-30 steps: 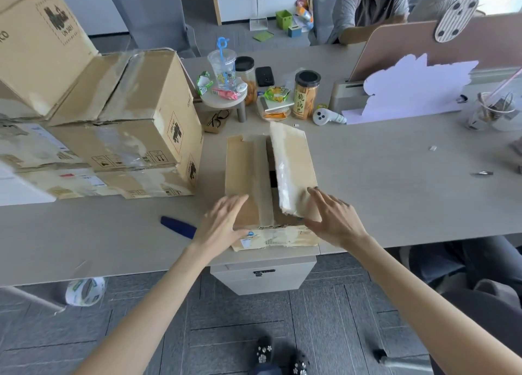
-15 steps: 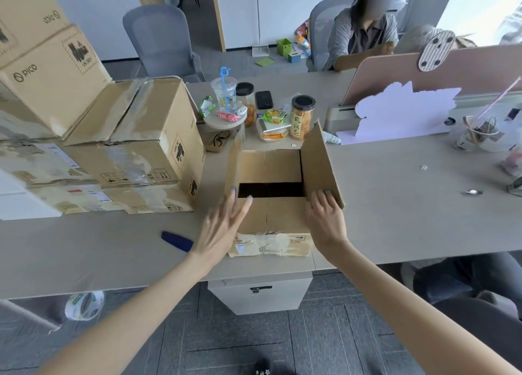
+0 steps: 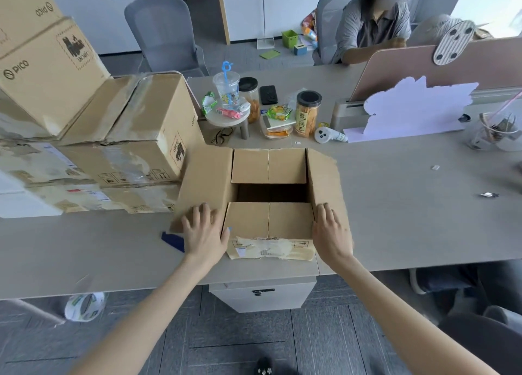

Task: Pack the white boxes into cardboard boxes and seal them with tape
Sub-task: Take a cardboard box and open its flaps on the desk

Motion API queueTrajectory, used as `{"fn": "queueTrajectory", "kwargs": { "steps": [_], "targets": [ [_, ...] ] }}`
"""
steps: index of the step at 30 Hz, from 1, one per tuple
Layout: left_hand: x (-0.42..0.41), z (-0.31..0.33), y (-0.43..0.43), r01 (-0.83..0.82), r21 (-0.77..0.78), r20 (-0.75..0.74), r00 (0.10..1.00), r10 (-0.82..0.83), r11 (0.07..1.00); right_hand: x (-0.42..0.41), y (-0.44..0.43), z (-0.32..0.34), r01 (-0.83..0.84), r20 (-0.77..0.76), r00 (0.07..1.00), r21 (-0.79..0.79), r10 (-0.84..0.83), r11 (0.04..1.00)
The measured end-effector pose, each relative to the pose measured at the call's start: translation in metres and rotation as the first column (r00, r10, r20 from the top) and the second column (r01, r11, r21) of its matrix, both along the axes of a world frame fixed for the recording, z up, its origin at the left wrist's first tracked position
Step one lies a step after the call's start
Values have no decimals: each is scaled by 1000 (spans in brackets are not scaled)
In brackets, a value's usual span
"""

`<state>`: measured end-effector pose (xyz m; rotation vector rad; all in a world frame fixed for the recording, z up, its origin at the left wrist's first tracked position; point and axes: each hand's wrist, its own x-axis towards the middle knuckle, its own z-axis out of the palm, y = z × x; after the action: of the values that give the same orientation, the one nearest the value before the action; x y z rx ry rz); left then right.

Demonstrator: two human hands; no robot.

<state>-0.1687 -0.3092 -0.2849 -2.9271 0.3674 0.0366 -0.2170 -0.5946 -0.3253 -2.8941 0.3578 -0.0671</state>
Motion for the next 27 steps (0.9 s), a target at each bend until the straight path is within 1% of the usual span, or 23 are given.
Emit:
{"fn": "queueTrajectory", "kwargs": {
  "steps": [1, 3, 5, 7, 10, 11, 13, 14, 16, 18, 20, 23, 25, 27],
  "targets": [
    [2, -6, 2, -20, -113, -43, 999, 15, 993, 1, 0, -1, 12, 10, 1000, 71, -12, 997],
    [7, -15, 3, -85, -325, -147, 988, 38, 942, 2, 0, -5, 33, 34, 999, 233, -42, 972],
    [11, -23, 4, -129, -492, -209, 977, 27, 861, 3, 1, -8, 61, 27, 996, 420, -79, 906],
    [14, -30, 6, -194, -640, -271, 962, 18, 744, 8, 0, -12, 81, 47, 990, 573, -132, 815],
    [21, -41, 8, -291, -803, -346, 938, -9, 520, 23, -2, -11, 77, 90, 980, 651, -177, 755],
    [24, -42, 7, -302, -827, -347, 938, -8, 473, 29, -2, -8, 73, 89, 980, 673, -179, 736],
    [33, -45, 7, -301, -847, -331, 944, 8, 438, 41, 1, -3, 74, 78, 981, 693, -177, 717],
    [37, -46, 8, -292, -848, -317, 948, 19, 443, 46, 2, -1, 75, 77, 981, 694, -177, 716],
    [46, -49, 13, -246, -824, -262, 964, 41, 511, 53, 5, 0, 92, 63, 982, 666, -179, 740],
    [55, -50, 17, -192, -776, -188, 980, 70, 601, 57, 5, 0, 130, 21, 985, 575, -174, 807],
    [62, -46, 19, -110, -728, -86, 994, 70, 677, 60, 4, 1, 115, 26, 989, 493, -147, 862],
    [74, -40, 14, 16, -636, 37, 999, 10, 772, 65, 3, 4, 46, 79, 993, 412, -86, 910],
    [83, -37, 8, 74, -584, 68, 997, -43, 808, 71, 3, 5, -15, 110, 994, 336, -23, 942],
    [91, -35, 0, 167, -524, 95, 986, -138, 835, 81, 4, 7, -111, 149, 986, 233, 78, 966]
  ]
}}
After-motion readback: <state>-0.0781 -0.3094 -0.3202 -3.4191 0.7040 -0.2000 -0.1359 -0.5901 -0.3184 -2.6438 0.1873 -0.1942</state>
